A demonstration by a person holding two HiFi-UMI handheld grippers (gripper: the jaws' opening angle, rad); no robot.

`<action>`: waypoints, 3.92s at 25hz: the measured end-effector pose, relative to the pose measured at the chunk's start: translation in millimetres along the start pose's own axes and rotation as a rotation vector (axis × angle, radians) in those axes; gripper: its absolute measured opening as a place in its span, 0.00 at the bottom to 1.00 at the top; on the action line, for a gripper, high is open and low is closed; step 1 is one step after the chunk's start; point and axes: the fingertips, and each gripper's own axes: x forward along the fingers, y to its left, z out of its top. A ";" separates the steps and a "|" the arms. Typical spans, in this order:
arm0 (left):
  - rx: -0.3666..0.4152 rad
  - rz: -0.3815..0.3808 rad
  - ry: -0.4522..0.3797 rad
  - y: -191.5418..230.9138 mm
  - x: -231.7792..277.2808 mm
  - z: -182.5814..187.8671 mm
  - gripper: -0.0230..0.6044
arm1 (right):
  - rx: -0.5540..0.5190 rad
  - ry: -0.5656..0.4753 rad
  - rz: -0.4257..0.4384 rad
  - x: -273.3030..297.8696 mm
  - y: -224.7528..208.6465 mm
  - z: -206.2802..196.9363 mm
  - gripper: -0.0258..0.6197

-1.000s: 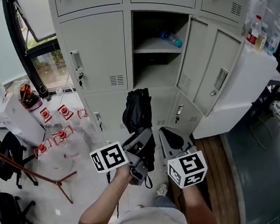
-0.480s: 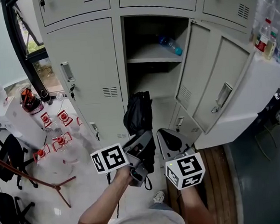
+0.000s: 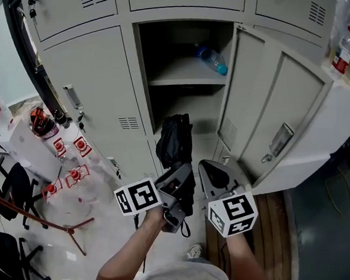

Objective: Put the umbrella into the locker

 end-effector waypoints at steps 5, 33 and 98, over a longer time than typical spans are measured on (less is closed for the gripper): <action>-0.002 0.033 -0.014 4.5 21.6 -0.3 0.43 | 0.004 -0.007 0.030 9.3 -22.2 1.0 0.04; -0.005 0.034 0.046 56.9 78.6 56.4 0.43 | -0.012 0.011 0.008 103.0 -51.3 -0.9 0.04; 1.022 0.360 0.398 94.1 216.4 138.0 0.43 | -0.010 -0.023 -0.122 166.0 -120.9 17.1 0.04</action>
